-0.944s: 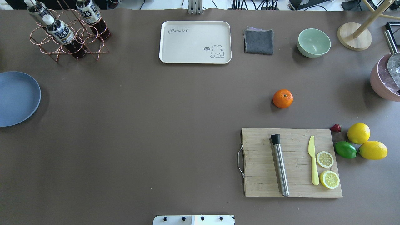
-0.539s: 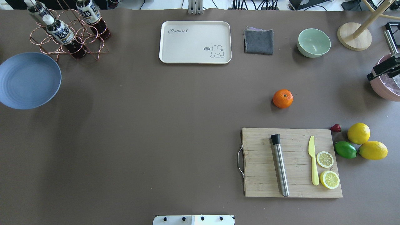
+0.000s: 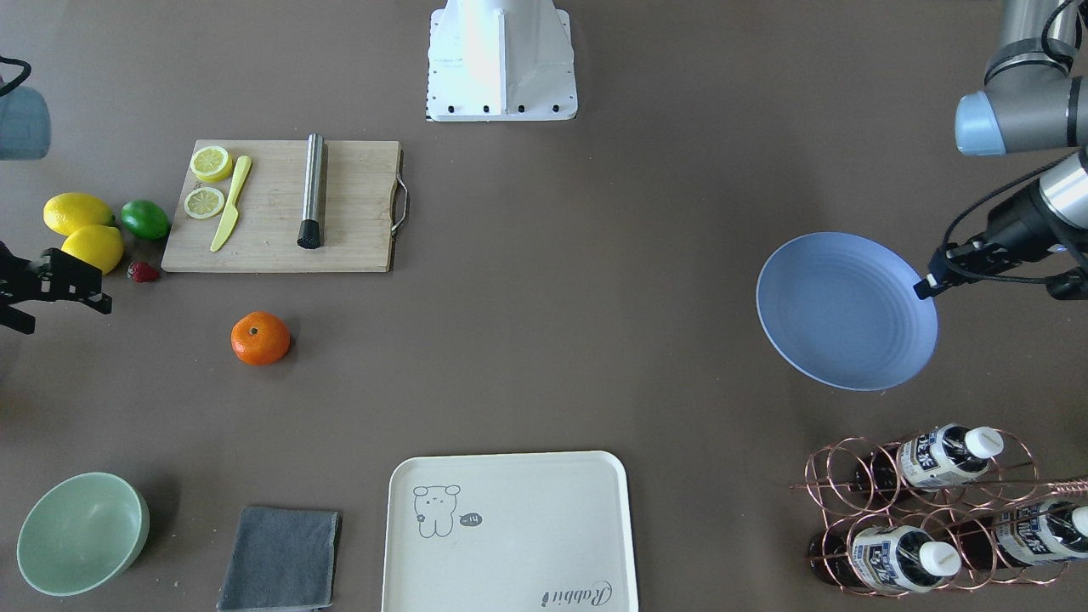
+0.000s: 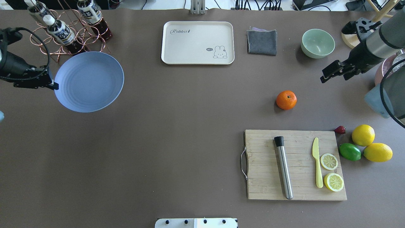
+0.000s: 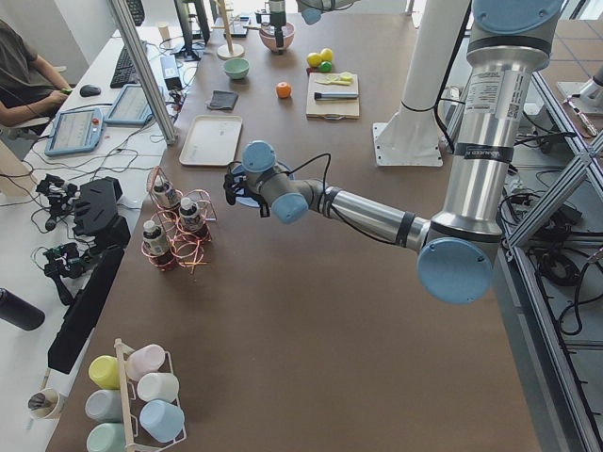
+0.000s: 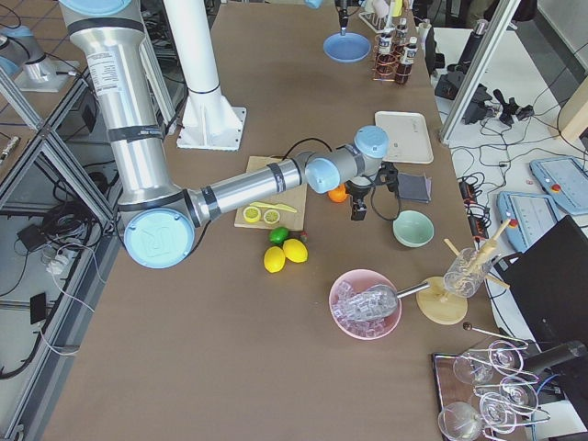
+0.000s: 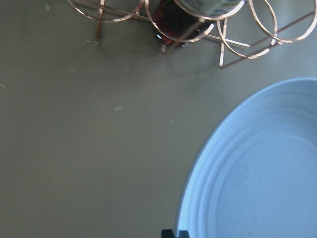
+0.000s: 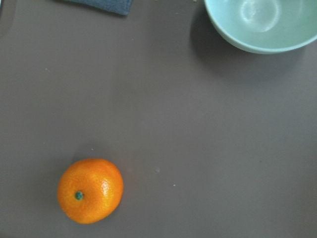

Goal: Pick orange to plate
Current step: 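Carry the blue plate inward with the left gripper while the right reaches the orange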

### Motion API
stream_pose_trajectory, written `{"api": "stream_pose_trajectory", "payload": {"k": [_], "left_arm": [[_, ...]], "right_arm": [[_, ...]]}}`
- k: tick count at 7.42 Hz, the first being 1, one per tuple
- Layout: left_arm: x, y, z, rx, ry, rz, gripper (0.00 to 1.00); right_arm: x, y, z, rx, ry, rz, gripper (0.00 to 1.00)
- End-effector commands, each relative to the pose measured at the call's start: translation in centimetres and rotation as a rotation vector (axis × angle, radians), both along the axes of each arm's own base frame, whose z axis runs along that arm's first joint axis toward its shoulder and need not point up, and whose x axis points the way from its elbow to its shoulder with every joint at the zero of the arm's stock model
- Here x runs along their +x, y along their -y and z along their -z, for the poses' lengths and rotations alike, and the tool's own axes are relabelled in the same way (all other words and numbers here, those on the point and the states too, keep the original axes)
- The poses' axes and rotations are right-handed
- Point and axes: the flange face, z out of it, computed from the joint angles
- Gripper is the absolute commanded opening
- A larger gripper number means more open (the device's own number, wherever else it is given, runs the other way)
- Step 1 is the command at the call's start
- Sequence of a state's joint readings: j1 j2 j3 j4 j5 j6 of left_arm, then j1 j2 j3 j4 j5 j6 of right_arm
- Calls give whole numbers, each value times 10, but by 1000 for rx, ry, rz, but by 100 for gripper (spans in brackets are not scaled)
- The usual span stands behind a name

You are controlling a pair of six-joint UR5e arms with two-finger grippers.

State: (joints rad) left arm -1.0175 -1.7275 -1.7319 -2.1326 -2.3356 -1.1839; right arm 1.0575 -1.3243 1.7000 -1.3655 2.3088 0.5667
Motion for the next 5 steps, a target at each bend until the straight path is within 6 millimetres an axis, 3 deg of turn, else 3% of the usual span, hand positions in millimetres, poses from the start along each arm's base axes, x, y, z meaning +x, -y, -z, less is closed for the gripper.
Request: {"api": "stream_pose_trajectory", "payload": {"k": [1,2,3,5], "left_arm": [[113,-29,66,-48,-23,42,0],[158,-46,89,-62,-31,55,0],[186,-57,103,-78,-29,73,0],[236,-92,119,-81,-29,81,0]], "right_arm": [[-61,-5,13,32,-15,-15,100],[-79,-5,11,36,-34,-6,100],[-93,-7,9,31,-54,-14,100],[-115,-8,24,-2,-41,-29,100]]}}
